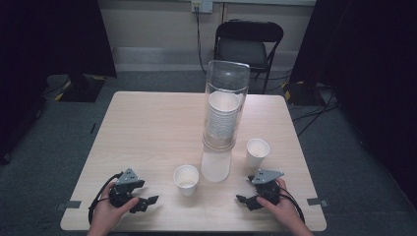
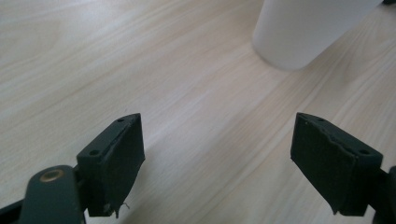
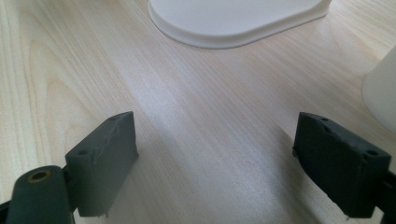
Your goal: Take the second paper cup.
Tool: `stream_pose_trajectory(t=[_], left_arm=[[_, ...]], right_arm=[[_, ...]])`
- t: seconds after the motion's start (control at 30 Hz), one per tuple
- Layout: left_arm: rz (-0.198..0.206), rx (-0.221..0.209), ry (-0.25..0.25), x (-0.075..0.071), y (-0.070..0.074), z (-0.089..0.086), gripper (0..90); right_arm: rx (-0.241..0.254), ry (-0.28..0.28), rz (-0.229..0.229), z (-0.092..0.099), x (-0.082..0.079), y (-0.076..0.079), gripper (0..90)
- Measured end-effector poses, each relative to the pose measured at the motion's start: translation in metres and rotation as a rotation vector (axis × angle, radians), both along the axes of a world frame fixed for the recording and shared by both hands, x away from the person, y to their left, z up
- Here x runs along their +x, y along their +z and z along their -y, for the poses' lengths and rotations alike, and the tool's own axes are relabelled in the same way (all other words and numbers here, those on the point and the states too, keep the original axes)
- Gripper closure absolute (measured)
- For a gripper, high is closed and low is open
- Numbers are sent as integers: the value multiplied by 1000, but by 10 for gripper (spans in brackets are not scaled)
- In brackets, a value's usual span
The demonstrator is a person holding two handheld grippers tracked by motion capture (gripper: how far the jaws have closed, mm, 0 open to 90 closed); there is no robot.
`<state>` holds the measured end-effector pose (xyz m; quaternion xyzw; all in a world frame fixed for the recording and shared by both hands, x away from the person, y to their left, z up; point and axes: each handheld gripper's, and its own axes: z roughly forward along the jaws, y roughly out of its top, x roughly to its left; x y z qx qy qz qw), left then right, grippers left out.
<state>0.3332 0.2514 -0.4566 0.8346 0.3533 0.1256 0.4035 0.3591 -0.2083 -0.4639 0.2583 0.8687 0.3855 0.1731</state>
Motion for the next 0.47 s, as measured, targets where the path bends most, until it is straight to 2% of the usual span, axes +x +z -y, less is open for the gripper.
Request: stream_pose_trajectory(t=[0.1,0.13,0.17,0.2,0.23,0.27,0.3,0.47], left_arm=[[-13,17,0,-1,-8,-4,168],[16,30,-10,-2,-10,-6,159],[16,30,-10,-2,-10,-6,156],[60,41,-18,-4,-14,-6,156],[60,41,-18,-4,-14,-6,155],[115,78,-39,-6,-18,-5,150],[118,65,-46,-6,-20,-5,127],[116,63,-35,-6,-20,-3,95]], right_arm=[[0,-2,-1,0,0,0,132],[0,-2,0,0,0,0,132],[0,-2,0,0,0,0,132],[1,-3,-1,0,0,0,132],[1,-3,-1,0,0,0,132],[0,-3,-2,0,0,0,132],[1,-3,-1,0,0,0,132],[0,-4,-1,0,0,0,132]])
